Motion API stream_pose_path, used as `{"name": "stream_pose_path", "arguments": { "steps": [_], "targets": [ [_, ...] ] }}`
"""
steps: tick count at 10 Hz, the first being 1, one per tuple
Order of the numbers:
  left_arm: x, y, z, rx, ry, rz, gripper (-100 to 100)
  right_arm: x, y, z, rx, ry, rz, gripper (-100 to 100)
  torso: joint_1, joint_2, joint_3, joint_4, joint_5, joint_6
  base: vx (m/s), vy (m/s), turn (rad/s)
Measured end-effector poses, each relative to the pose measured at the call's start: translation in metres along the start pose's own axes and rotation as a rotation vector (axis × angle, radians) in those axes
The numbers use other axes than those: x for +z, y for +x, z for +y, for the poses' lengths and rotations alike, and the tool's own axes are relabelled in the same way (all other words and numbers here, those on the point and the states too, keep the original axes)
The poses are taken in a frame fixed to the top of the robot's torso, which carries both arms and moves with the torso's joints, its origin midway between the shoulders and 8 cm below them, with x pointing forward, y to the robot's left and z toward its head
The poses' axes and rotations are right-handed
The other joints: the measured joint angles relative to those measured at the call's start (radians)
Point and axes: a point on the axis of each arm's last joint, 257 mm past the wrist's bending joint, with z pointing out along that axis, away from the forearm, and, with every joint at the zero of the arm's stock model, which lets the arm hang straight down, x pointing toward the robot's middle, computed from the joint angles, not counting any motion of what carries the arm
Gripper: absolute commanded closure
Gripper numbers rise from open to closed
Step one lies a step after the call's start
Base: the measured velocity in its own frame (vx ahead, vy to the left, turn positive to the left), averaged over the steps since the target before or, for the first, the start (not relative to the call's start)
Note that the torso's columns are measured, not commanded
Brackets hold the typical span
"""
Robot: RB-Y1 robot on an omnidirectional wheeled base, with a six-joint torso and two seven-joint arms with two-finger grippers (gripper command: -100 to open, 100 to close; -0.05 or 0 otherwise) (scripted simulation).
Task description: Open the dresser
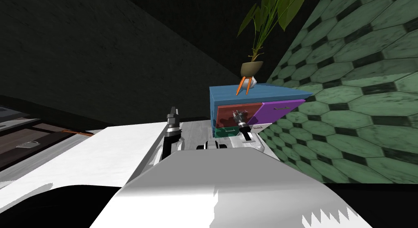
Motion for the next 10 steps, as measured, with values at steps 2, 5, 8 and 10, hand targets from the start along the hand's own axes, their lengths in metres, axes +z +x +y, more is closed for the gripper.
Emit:
{"name": "stream_pose_path", "arguments": {
  "steps": [2,5,8,10],
  "targets": [
    [0.0,0.0,0.0,0.0,0.0,0.0,0,-0.005,-0.031,0.016,0.007,-0.013,-0.034,100,-0.001,0.002,0.001,0.002,0.0,0.003,0.018,-0.103,-0.162],
    [0.0,0.0,0.0,0.0,0.0,0.0,0,-0.008,-0.053,0.018,0.007,-0.013,-0.06,100,0.003,0.006,0.003,0.002,0.002,0.002,-0.094,-0.018,0.038],
    [0.0,0.0,0.0,0.0,0.0,0.0,0,-0.004,-0.046,0.013,0.004,-0.02,-0.044,100,0.006,0.006,0.003,0.005,0.003,0.001,-0.155,0.012,0.014],
    [0.0,0.0,0.0,0.0,0.0,0.0,0,-0.006,-0.044,0.016,0.004,-0.028,-0.038,100,0.006,0.002,0.001,0.003,0.003,0.0,-0.143,-0.01,-0.015]
  ]
}}
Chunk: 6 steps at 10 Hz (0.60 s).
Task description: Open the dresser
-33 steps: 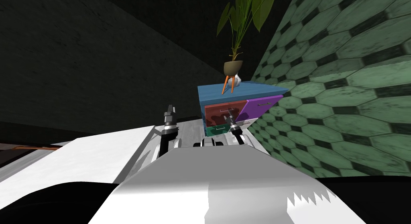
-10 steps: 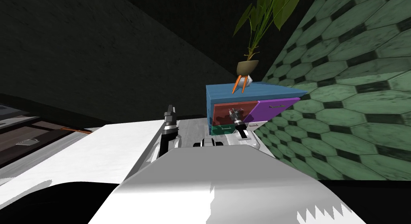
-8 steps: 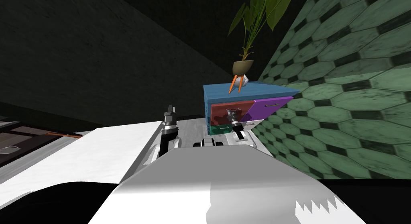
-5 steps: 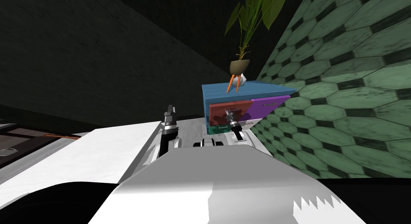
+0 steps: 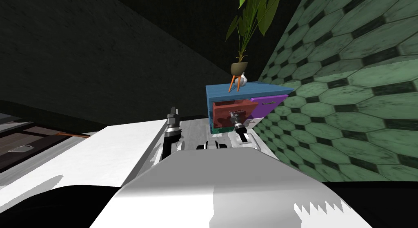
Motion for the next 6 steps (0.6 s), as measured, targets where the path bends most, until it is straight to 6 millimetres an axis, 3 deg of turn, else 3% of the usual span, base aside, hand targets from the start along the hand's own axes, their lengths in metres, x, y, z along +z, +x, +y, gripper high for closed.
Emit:
{"name": "stream_pose_path", "arguments": {
  "steps": [4,5,6],
  "targets": [
    [0.0,0.0,0.0,0.0,0.0,0.0,0,0.0002,-0.0032,-0.0058,0.001,0.004,-0.007,100,0.0,0.007,0.004,0.004,0.001,0.001,-0.176,-0.01,-0.012],
    [0.0,0.0,0.0001,0.0,0.0,0.0,0,-0.0016,-0.0017,-0.0022,0.001,-0.004,-0.003,-100,0.001,0.0,0.001,0.003,0.001,0.0,-0.036,-0.008,0.055],
    [0.0,0.0,0.0,0.0,0.0,0.0,0,-0.0012,-0.0017,-0.0038,0.0,-0.005,0.001,-100,0.001,-0.005,-0.003,-0.001,0.0,-0.001,-0.036,-0.018,0.092]
  ]
}}
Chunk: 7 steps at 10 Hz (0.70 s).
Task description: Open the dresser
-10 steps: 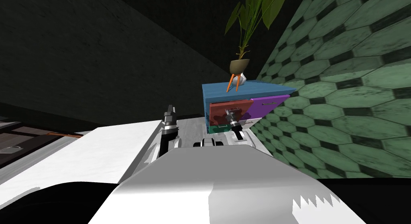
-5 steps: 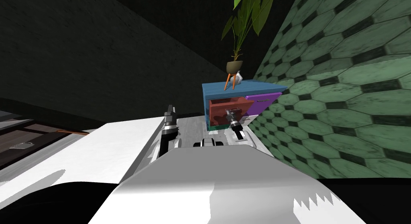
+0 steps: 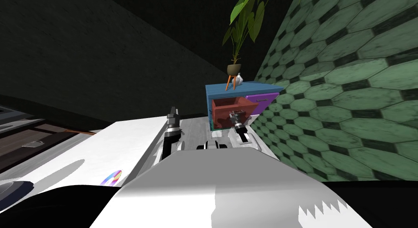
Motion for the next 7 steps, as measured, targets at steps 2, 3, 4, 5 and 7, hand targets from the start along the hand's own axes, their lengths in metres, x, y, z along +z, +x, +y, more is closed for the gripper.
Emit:
{"name": "stream_pose_path", "arguments": {
  "steps": [2,3,4,5,7],
  "targets": [
    [0.0,0.0,0.0,0.0,0.0,0.0,0,0.004,0.001,-0.009,-0.004,0.003,0.011,-100,-0.002,0.0,0.0,-0.002,-0.002,0.0,-0.024,-0.02,0.045],
    [0.0,0.0,0.0,0.0,0.0,0.0,0,0.007,0.002,-0.012,-0.004,0.004,0.015,-100,-0.002,0.001,0.001,-0.002,-0.002,0.0,-0.013,-0.015,0.057],
    [0.0,0.0,0.0,0.0,0.0,0.0,0,0.009,0.001,-0.017,-0.005,0.007,0.019,-100,-0.001,0.002,0.002,-0.002,-0.002,0.0,-0.02,-0.021,0.089],
    [0.0,0.0,0.0,0.0,0.0,0.0,0,0.011,0.002,-0.021,-0.006,0.008,0.026,-100,-0.001,0.003,0.002,-0.001,-0.002,0.0,-0.03,-0.023,0.061],
    [0.0,0.0,0.0,0.0,0.0,0.0,0,0.016,0.002,-0.032,-0.008,0.013,0.04,-100,-0.001,0.004,0.003,-0.001,-0.002,0.0,-0.041,-0.02,0.084]
  ]
}}
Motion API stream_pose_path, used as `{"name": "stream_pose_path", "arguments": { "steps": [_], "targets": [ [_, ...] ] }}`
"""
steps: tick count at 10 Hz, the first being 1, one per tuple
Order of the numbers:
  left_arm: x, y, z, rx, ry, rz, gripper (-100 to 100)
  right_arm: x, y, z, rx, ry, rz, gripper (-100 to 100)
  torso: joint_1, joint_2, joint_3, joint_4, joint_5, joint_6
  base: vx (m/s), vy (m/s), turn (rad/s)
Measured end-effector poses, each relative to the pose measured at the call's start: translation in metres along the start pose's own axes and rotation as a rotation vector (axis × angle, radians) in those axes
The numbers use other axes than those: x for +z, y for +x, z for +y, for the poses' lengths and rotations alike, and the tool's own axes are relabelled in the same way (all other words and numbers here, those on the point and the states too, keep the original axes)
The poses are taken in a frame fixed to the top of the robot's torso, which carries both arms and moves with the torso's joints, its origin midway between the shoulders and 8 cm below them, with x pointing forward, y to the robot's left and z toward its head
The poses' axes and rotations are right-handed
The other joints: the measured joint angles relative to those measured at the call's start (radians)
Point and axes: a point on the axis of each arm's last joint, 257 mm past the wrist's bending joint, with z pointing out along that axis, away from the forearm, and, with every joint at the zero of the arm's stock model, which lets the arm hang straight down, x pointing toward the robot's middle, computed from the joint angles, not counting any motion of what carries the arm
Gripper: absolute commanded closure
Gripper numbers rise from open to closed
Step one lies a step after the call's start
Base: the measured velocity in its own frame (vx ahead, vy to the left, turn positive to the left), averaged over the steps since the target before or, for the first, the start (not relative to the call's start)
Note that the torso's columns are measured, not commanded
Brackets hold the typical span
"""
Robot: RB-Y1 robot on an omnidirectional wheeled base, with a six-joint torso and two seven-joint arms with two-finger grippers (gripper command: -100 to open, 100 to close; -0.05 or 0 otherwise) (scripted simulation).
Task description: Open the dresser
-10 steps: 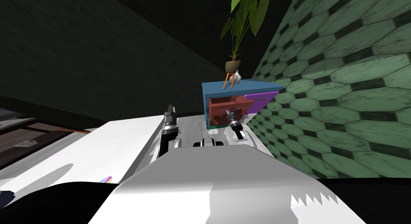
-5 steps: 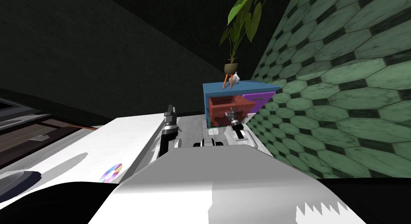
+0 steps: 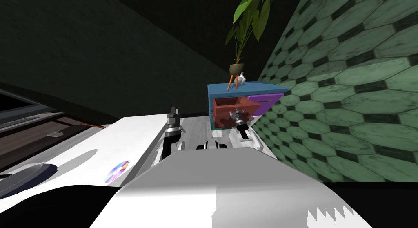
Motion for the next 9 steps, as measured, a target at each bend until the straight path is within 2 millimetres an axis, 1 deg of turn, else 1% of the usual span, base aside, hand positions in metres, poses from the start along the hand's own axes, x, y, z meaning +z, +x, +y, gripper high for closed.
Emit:
{"name": "stream_pose_path", "arguments": {
  "steps": [3,4,9],
  "targets": [
    [0.0,0.0,0.0,0.0,0.0,0.0,0,0.0049,0.0009,-0.0114,0.001,-0.002,0.025,-100,0.001,0.004,0.002,0.005,0.003,0.001,-0.036,-0.015,0.058],
    [0.0,0.0,0.0,0.0,0.0,0.0,0,0.0047,0.0017,-0.0105,0.003,-0.005,0.029,0,0.002,0.003,0.002,0.004,0.002,0.002,0.0,0.0,0.0],
    [0.0,0.0,0.0,0.0,0.0,0.0,0,0.0032,0.0038,-0.0061,0.003,-0.014,0.035,0,0.0,-0.001,0.0,0.0,0.0,0.0,0.0,0.0,0.0]
  ]
}}
